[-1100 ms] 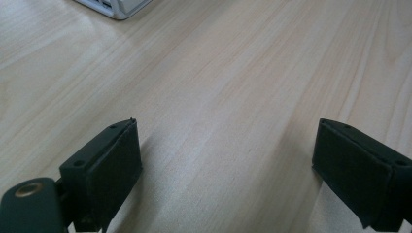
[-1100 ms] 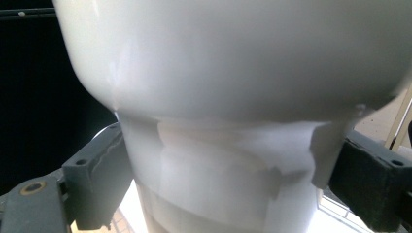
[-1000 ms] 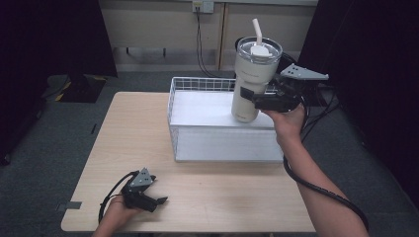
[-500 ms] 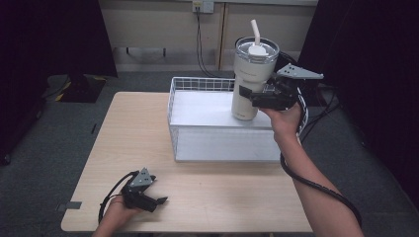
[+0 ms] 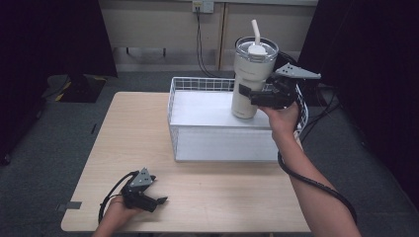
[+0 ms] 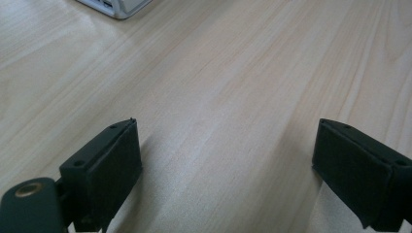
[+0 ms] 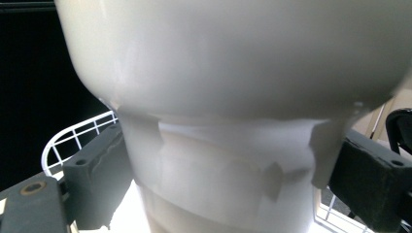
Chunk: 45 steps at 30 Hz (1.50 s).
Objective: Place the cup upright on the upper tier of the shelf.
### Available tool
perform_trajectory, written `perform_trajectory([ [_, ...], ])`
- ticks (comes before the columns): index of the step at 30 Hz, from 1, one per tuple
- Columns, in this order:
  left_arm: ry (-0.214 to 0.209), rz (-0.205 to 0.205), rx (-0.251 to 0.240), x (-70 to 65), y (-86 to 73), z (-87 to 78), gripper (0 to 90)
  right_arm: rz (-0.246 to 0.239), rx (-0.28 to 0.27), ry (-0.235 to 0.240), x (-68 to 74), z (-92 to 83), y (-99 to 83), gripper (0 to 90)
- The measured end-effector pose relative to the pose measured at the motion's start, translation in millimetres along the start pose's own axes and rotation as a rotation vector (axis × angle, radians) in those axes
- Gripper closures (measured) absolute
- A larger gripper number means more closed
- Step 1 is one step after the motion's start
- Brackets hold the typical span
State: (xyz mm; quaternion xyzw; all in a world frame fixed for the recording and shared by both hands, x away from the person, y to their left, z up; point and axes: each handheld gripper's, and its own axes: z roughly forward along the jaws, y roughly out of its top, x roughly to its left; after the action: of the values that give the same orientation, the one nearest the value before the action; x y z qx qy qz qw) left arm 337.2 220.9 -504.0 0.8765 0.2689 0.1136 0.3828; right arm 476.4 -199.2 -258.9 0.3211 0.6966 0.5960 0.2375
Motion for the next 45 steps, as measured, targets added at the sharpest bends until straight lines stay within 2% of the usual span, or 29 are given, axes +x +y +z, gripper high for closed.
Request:
perform_trajectory([
  [13,0.0,0.0,0.0,0.0,0.0,0.0,9.7,0.002,0.006,-0.015,-0.7,11.1,-2.1,10.1],
  [21,0.0,-0.001,0.0,0.0,0.0,0.0,9.7,-0.019,0.014,-0.018,-1.4,15.7,-3.5,10.1],
  [25,0.0,0.0,0.0,0.0,0.0,0.0,9.7,-0.009,0.009,-0.02,-2.3,16.8,-4.5,10.0],
  [45,0.006,-0.004,-0.001,-0.2,-0.5,-0.6,9.7,-0.028,0.002,-0.018,-3.3,16.4,-9.0,9.8],
])
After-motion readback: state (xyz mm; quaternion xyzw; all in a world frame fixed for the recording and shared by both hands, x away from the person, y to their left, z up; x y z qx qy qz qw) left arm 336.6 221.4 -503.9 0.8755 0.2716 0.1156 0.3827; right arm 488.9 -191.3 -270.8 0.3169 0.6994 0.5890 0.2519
